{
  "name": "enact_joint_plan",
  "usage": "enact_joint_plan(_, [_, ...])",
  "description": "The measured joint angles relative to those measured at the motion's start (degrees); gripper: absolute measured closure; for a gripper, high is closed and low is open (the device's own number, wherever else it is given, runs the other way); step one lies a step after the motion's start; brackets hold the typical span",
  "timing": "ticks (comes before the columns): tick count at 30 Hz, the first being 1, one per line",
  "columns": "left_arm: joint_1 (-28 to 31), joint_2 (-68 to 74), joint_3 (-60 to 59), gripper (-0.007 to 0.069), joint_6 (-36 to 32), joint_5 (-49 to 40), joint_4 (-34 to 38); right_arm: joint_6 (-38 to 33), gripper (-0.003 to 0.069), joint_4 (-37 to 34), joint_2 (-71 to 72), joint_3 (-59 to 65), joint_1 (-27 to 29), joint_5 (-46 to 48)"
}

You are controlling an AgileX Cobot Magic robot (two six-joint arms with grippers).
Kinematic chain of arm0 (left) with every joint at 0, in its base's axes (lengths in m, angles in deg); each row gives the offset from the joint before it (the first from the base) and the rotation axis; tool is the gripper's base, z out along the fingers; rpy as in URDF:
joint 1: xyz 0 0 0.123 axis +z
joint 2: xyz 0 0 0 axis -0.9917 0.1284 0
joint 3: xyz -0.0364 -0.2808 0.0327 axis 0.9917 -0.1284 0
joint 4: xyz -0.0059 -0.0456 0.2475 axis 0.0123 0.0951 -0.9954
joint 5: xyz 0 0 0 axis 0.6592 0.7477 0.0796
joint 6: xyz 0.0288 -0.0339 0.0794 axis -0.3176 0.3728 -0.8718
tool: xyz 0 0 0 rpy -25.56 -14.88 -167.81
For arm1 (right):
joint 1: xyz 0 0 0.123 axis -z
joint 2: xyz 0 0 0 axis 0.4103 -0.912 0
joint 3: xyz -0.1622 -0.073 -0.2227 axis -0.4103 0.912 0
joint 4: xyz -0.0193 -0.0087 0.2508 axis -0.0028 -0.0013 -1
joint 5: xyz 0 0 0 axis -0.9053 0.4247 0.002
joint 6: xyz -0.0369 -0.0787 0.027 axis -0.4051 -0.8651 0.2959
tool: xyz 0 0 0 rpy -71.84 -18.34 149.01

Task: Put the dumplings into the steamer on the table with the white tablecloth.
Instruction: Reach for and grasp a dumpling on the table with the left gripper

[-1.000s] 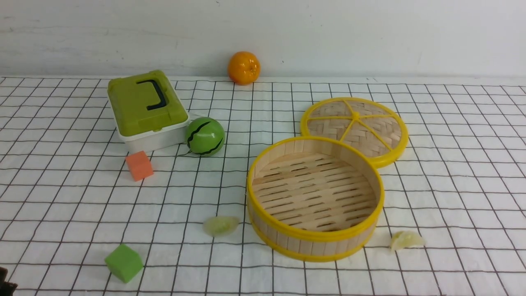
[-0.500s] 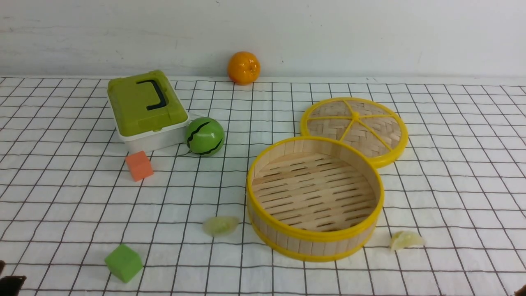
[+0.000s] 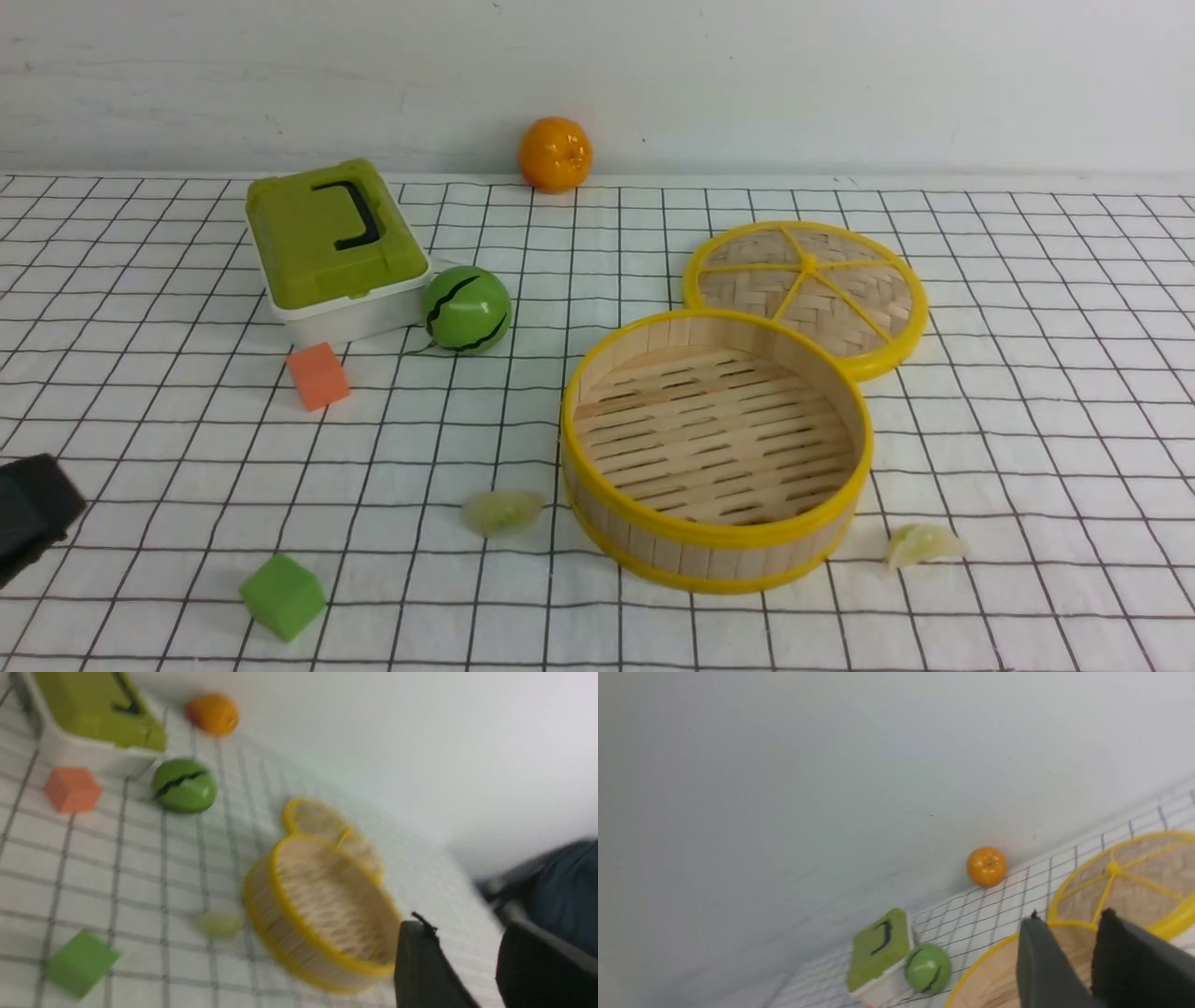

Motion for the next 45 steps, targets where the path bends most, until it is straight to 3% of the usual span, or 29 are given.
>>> enact_joint_plan(4, [-0.96,14.38,11.63,0.0385,-0.18,-11.07,-11.3,-11.1,0.0655,5.18,-13.56,-11.91,0.0,9.14])
enact_joint_plan(6, [-3.61,19.72,15.65,0.0385,0.07,-14.94,-16.37,-12.9,0.0678,7.8,-19.04,-16.58,-0.36,13.8])
enact_joint_plan(12, [-16.79,34.21,23.78,0.0385,1.94,-21.88,-26.1,-13.5,0.068,13.82,-29.18,-23.83,-6.5,23.34])
enact_joint_plan(15, [-26.66,45.12,28.14,0.0385,2.2,-24.38,-32.3,-13.5,0.0679,15.47,-31.98,-24.06,-10.07,29.36])
enact_joint_plan(18, [-31.4,52.26,31.37,0.0384,2.2,-24.38,-34.59,-13.5,0.0678,16.07,-32.38,-24.06,-10.66,34.78])
enact_joint_plan(26, [-33.09,65.69,39.67,0.0326,0.84,-21.89,-37.12,-13.57,0.0675,16.76,-32.2,-24.06,-10.78,40.74])
enact_joint_plan(35, [-33.09,74.37,40.91,0.0246,-12.77,-12.79,-38.82,-13.11,0.0669,16.88,-32.2,-24.06,-10.78,41.81])
enact_joint_plan(45, [-33.09,83.83,40.91,0.0129,-13.87,-0.55,-40.31,-13.05,0.0659,16.88,-32.2,-24.06,-10.78,41.88])
